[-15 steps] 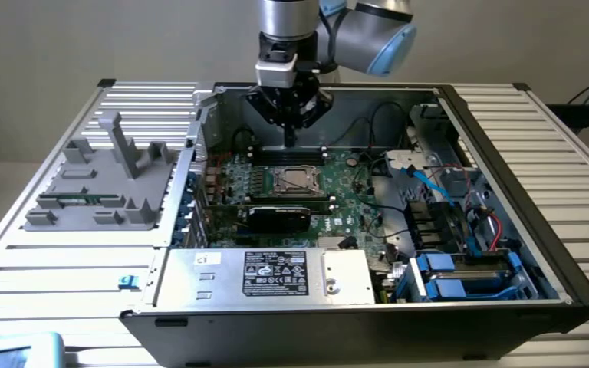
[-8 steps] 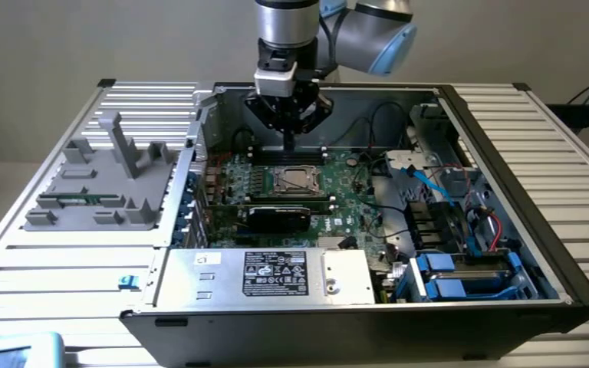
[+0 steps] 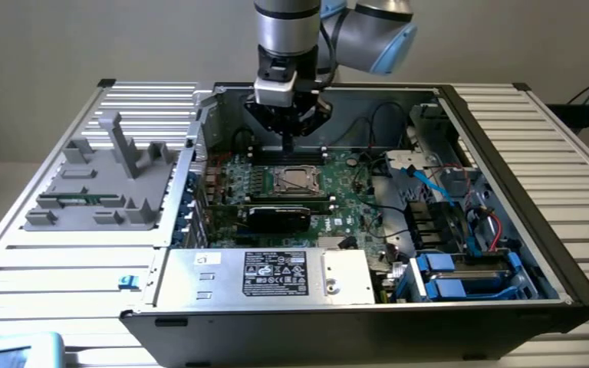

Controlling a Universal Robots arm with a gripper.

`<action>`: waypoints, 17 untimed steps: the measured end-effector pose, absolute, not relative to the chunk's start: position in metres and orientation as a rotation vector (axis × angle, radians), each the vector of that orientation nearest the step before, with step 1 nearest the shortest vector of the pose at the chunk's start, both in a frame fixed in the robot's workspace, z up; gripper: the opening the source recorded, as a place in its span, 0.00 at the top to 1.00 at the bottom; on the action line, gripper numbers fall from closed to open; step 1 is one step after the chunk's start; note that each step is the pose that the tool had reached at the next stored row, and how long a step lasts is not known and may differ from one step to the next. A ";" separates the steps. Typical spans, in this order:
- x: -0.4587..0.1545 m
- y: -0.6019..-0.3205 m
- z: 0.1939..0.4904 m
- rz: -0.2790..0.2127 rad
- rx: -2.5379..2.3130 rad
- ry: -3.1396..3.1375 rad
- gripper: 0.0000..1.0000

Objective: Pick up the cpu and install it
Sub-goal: 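Install the second cpu locking lever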

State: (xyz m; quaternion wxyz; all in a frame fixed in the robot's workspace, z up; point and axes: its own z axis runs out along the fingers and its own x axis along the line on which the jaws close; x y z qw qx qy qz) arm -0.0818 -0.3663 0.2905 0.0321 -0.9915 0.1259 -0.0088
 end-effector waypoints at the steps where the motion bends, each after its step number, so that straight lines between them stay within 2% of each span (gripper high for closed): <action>1: -0.082 -0.367 0.290 -0.024 -3.038 0.386 0.89; 12: -0.091 -0.368 0.290 -0.020 -3.014 0.385 0.89; 17: -0.092 -0.379 0.289 -0.013 -2.984 0.381 0.89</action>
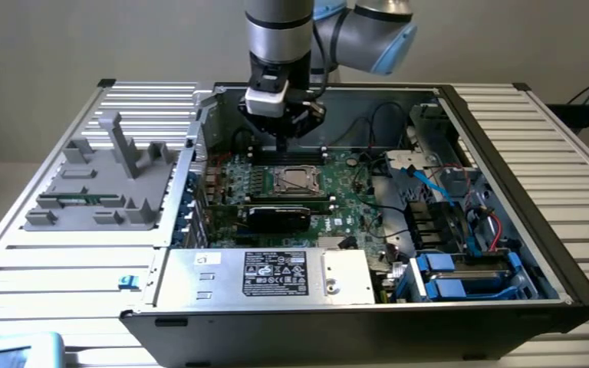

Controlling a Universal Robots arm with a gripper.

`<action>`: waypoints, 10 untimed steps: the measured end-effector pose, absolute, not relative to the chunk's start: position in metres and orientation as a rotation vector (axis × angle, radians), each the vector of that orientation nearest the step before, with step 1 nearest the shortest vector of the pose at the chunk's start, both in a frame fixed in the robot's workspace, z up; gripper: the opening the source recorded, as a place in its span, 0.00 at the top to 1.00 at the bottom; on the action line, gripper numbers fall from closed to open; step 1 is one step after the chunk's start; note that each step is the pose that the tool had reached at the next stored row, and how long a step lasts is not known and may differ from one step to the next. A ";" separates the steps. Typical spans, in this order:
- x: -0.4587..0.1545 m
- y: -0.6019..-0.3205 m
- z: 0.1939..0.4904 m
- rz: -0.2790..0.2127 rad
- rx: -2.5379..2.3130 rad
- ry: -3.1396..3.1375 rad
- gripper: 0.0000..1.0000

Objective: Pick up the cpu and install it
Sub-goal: 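Install the second cpu locking lever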

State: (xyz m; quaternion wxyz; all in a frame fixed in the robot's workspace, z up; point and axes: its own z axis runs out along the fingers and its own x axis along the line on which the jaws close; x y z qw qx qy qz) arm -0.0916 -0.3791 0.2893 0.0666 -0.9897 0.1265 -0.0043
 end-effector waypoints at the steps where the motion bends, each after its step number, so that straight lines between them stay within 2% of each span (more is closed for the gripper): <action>1: -0.092 -0.381 0.289 -0.011 -2.978 0.381 0.89; 10: -0.091 -0.393 0.278 0.005 -2.956 0.379 0.89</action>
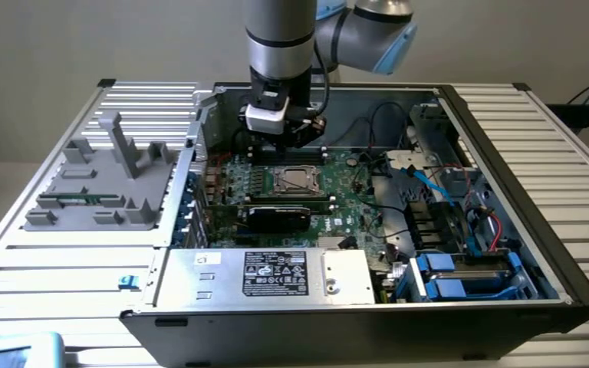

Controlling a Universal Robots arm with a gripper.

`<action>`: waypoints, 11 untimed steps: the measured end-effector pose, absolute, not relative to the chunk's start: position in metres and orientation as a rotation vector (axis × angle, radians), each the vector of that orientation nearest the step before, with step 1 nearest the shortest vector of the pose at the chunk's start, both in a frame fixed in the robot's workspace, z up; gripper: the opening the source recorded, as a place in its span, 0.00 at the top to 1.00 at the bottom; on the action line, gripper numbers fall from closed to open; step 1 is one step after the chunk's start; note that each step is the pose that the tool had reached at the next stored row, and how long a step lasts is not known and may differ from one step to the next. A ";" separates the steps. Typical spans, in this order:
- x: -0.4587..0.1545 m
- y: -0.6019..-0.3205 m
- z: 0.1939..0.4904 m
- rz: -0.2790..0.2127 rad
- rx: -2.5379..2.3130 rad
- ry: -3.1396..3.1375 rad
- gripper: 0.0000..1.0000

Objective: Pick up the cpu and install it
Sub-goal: 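Install the second cpu locking lever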

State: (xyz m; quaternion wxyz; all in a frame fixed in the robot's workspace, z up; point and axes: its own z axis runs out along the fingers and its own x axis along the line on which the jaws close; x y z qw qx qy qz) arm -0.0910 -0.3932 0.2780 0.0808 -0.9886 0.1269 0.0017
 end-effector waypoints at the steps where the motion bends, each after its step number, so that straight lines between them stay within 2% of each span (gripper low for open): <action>1: -0.091 -0.393 0.276 0.005 -2.956 0.380 0.89; 11: -0.091 -0.402 0.264 0.014 -2.942 0.381 0.89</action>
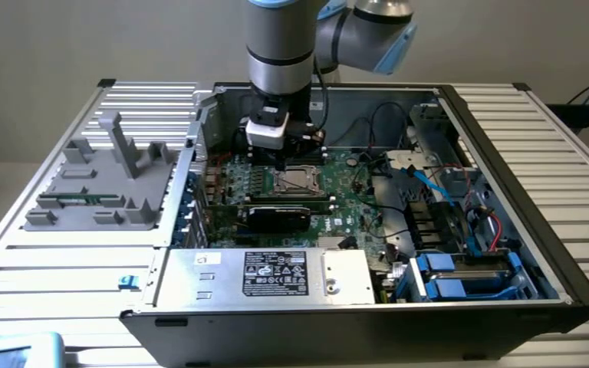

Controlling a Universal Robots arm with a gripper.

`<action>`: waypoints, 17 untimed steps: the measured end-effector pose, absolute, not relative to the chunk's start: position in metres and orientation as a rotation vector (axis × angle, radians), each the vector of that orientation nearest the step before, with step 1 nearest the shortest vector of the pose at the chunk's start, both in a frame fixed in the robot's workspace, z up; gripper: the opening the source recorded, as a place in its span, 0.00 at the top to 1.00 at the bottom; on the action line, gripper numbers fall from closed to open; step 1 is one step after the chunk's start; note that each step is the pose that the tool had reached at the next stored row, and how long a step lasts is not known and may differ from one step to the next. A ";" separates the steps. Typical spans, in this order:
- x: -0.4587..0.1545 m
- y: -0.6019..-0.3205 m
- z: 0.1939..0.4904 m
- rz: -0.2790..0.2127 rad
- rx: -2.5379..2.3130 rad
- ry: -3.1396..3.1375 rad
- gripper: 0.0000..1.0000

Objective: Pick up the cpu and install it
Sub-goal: 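Install the second cpu locking lever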

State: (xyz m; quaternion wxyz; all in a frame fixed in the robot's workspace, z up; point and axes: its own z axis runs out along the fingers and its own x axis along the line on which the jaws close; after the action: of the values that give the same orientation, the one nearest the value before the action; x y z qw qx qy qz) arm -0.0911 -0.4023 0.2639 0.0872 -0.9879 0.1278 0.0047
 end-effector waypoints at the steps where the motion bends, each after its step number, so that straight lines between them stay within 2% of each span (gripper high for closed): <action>1: -0.091 -0.404 0.263 0.016 -2.936 0.380 0.89; 17: -0.096 -0.417 0.251 0.029 -2.870 0.378 0.89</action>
State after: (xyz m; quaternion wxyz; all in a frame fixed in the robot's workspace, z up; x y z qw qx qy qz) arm -0.0965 -0.4166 0.2513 0.1231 -0.9838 0.1296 0.0099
